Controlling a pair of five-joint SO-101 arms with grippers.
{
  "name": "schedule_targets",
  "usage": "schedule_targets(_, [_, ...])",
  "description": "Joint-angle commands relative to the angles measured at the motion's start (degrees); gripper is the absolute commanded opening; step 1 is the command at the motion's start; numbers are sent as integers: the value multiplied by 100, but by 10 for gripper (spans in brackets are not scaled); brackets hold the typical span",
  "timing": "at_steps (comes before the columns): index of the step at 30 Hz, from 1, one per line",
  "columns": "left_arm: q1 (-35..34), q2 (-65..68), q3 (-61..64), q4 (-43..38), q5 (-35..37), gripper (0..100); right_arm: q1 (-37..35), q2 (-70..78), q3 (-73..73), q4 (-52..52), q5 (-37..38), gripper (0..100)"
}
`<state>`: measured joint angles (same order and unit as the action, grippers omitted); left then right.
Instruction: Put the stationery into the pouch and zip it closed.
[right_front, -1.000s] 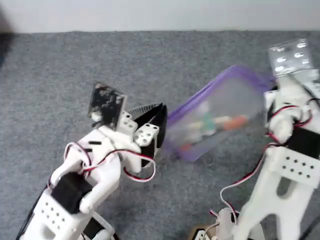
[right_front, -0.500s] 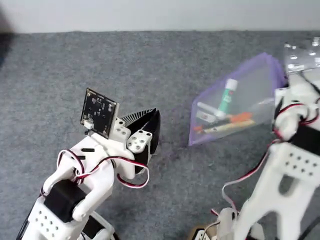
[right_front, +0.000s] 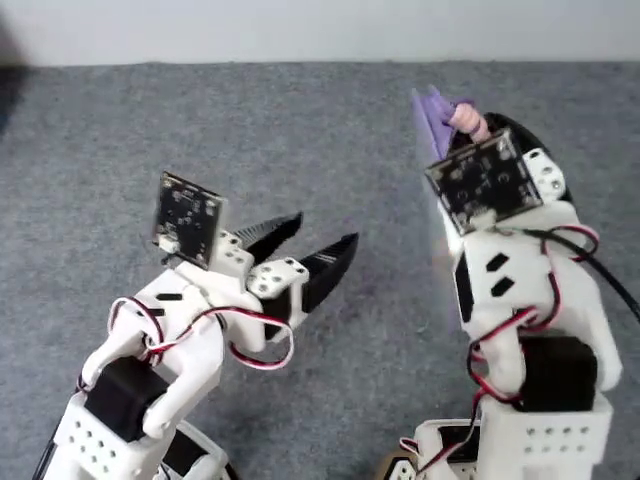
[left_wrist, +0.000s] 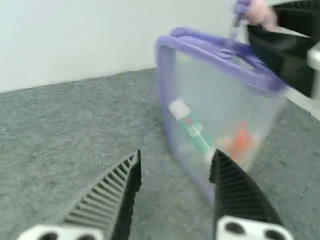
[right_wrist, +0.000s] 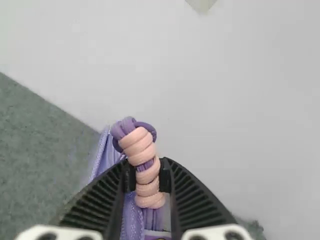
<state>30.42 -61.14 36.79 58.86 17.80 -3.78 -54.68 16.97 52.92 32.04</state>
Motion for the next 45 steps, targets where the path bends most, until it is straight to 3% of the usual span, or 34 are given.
schedule_targets(1, [-211, -141, -84, 35, 79, 235, -127, -295, -53, 277, 132, 8])
schedule_targets(8, [-202, -141, -277, 396, 79, 235, -127, -822, -62, 1437, 536, 8])
schedule_targets(16, [747, -88, -215, 659, 105, 232, -453, -708, 475, 13, 519, 8])
schedule_targets(21, [554, -105, -66, 440, 97, 232, -716, -541, 914, -787, 563, 8])
schedule_targets(26, [70, -141, -163, 624, 88, 232, -760, -752, 1152, -796, 580, 8])
schedule_targets(32, [9, -141, -330, 923, 88, 233, -743, -1455, 1864, -787, 853, 8])
schedule_targets(45, [677, -97, -822, 1424, 97, 233, -1086, -1868, 2435, -848, 844, 8])
